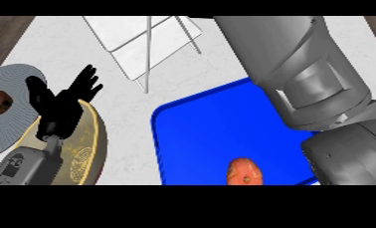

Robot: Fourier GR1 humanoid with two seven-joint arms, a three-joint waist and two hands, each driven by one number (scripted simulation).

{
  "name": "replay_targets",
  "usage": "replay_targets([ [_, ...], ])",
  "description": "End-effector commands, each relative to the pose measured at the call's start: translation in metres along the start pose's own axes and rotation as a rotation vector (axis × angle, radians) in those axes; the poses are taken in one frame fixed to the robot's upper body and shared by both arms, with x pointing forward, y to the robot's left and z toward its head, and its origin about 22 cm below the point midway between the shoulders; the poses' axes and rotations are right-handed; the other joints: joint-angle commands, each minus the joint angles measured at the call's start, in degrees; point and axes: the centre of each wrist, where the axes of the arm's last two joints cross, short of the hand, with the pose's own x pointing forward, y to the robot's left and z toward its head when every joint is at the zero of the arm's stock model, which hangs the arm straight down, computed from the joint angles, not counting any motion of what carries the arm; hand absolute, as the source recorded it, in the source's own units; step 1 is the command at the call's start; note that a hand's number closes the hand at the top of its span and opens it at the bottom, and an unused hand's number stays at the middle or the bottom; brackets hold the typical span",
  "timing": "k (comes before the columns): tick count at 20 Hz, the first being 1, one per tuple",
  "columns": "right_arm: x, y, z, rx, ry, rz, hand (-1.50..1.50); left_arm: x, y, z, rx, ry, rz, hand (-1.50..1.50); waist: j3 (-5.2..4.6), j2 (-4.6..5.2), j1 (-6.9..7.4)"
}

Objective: Pick the sweet potato from the tray and place it in the tiered shelf

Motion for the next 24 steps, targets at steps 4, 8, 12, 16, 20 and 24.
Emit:
replay_targets([
  [4, 0.009, -0.006, -0.002, -0.030, 0.033, -0.298, -1.50, -0.049, -0.015, 0.010, 0.017, 0.163, 0.015, 0.00, -1.01, 0.31, -0.21],
  [8, 0.010, -0.038, 0.000, -0.137, 0.064, -0.397, -1.50, -0.041, 0.001, 0.006, 0.007, 0.132, -0.008, 0.00, -1.07, 0.57, 0.05],
  [12, 0.005, -0.063, 0.004, -0.297, 0.080, -0.365, -1.50, -0.042, 0.002, 0.008, 0.017, 0.133, 0.002, 0.00, -1.12, 0.78, 0.27],
  [16, -0.018, -0.095, 0.014, -0.414, 0.149, -0.364, -1.50, -0.051, -0.005, 0.012, 0.020, 0.136, 0.002, 0.00, -1.09, 0.81, -0.13],
  [20, -0.040, -0.135, 0.030, -0.523, 0.191, -0.445, -1.50, -0.036, -0.001, 0.006, 0.013, 0.119, -0.002, 0.00, -1.05, 1.36, 0.39],
  [24, -0.063, -0.167, 0.048, -0.520, 0.203, -0.481, -1.50, -0.049, -0.020, 0.010, 0.012, 0.132, 0.024, 0.00, -0.98, 1.12, 0.01],
])
